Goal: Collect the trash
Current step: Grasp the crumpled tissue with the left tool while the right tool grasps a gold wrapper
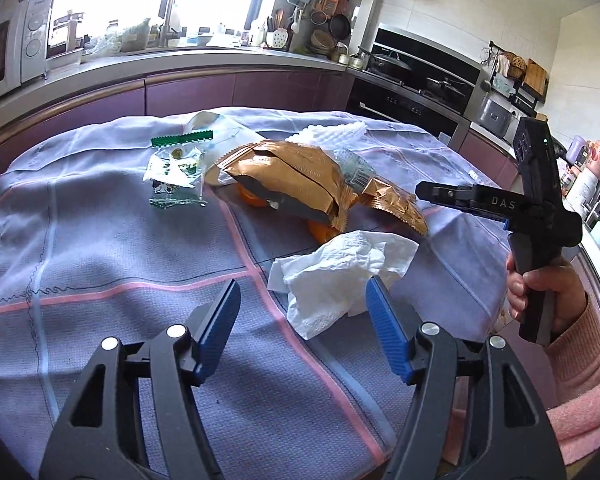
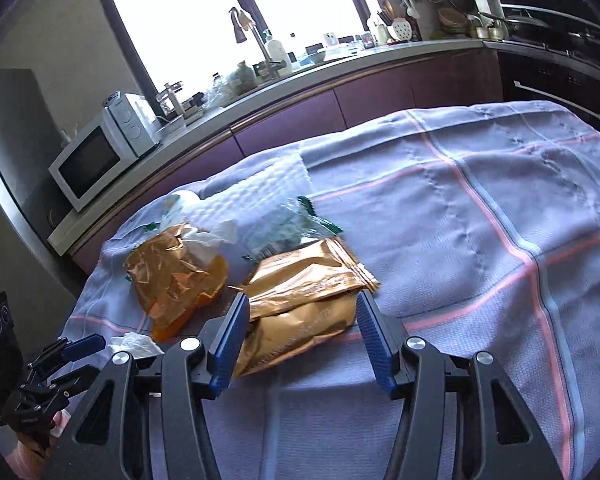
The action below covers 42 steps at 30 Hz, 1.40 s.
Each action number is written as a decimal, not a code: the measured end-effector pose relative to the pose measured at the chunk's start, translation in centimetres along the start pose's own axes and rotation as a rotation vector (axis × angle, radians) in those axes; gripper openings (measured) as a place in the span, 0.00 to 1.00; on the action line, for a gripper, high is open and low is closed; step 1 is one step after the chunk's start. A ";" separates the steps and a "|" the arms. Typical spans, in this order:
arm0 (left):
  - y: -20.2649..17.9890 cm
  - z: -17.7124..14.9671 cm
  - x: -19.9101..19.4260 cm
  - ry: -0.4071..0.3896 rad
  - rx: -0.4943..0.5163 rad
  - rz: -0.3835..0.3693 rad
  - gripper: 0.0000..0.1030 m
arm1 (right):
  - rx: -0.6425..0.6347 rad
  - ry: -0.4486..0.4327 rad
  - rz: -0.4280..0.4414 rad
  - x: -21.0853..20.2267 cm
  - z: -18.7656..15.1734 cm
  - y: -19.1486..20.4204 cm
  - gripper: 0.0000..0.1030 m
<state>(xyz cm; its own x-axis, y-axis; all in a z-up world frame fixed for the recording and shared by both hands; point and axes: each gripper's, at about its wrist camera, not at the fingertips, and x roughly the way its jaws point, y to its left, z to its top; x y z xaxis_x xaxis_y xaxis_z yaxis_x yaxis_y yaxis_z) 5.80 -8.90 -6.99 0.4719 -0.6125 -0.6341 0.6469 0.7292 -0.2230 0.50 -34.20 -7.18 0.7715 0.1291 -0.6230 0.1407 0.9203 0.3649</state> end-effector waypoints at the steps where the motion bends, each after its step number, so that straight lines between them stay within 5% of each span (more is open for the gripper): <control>1: -0.1 0.1 0.3 0.007 0.003 0.000 0.64 | 0.015 0.006 0.004 0.2 0.0 -0.5 0.53; 11: -1.2 1.0 2.8 0.069 0.014 -0.020 0.64 | 0.049 0.048 0.062 1.5 0.3 -1.0 0.62; 23: -1.4 1.4 3.9 0.092 0.006 -0.039 0.30 | 0.113 0.073 0.153 0.1 -1.4 -0.3 0.62; 28: -1.4 1.2 3.6 0.082 0.005 -0.035 0.23 | 0.140 0.077 0.185 0.5 -1.8 0.4 0.61; 31: -1.4 1.0 3.2 0.077 -0.002 -0.030 0.21 | 0.173 0.064 0.178 0.8 -1.8 0.3 0.51; 36: -0.9 0.8 2.5 0.060 -0.016 -0.026 0.19 | 0.248 0.051 0.183 1.1 -2.1 -1.2 0.21; 42: -0.2 0.6 1.5 0.042 -0.034 -0.029 0.18 | 0.246 0.031 0.179 -0.1 -2.3 -1.7 0.08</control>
<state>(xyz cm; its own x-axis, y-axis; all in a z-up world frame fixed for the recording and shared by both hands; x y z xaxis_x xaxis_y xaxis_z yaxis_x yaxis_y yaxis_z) 6.73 -10.18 -7.45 0.4269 -0.6206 -0.6577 0.6386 0.7218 -0.2666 -1.24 -34.91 -9.35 0.7787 0.2960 -0.5532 0.1532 0.7654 0.6251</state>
